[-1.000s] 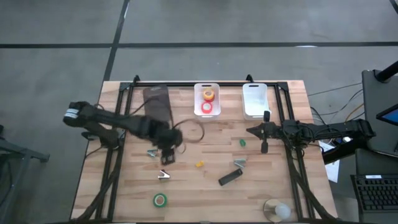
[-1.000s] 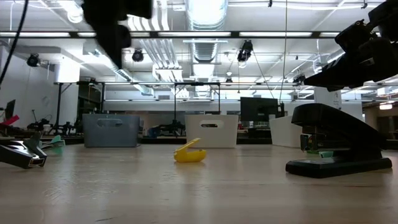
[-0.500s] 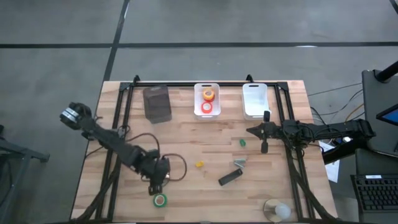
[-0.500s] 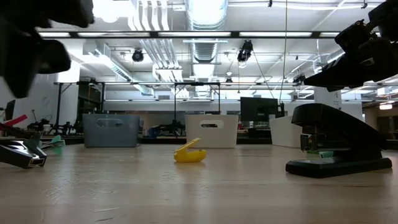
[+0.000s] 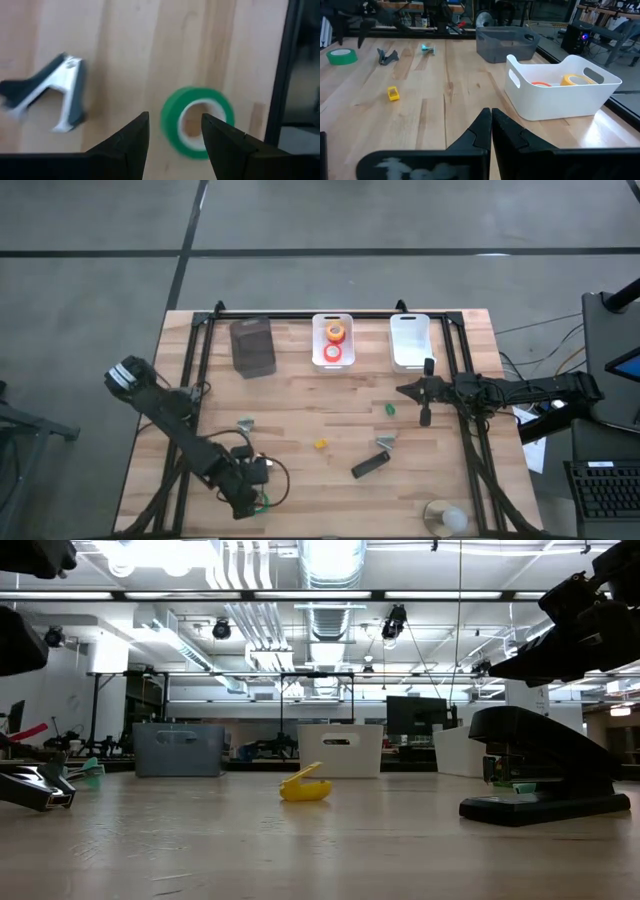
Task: Pick and place Stapler, Stapler remover, tape
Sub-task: Put the green tape into the left white bin
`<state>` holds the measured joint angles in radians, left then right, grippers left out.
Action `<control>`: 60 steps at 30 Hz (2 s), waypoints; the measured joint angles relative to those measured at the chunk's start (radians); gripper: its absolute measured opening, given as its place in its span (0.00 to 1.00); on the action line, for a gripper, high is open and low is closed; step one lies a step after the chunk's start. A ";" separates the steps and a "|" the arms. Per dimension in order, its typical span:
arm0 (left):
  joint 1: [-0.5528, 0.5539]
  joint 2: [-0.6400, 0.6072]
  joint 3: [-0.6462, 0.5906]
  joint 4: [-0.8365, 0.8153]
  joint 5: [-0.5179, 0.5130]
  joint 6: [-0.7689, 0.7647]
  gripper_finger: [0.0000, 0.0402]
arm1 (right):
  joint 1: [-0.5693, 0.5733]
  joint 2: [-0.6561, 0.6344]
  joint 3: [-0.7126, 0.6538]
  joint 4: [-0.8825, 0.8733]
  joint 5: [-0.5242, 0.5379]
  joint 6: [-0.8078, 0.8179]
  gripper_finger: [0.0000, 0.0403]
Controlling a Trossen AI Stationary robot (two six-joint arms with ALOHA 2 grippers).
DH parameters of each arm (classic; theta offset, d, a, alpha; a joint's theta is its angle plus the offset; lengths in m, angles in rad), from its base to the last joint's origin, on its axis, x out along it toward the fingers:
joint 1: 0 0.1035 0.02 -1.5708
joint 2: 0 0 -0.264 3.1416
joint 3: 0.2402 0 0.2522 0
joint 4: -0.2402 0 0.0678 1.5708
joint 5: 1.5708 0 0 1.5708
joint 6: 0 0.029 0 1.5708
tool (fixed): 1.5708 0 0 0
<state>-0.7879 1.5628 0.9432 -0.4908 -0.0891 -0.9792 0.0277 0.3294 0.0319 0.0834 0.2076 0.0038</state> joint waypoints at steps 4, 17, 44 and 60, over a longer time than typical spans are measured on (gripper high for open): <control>-0.006 0.055 0.001 0.030 0.006 -0.007 0.45 | 0.000 0.000 0.000 0.000 0.000 -0.010 0.02; -0.006 0.116 0.001 0.028 0.026 -0.032 0.44 | 0.000 0.000 0.000 0.000 0.000 0.001 0.02; 0.110 0.078 0.001 0.035 -0.045 0.076 0.18 | 0.000 0.000 0.000 0.000 0.000 -0.003 0.02; 0.274 0.037 0.110 0.037 -0.475 0.305 0.21 | 0.000 0.000 0.000 0.000 0.000 0.000 0.02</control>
<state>-0.5137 1.6001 1.0537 -0.4534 -0.5643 -0.6745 0.0277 0.3298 0.0319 0.0837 0.2073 0.0037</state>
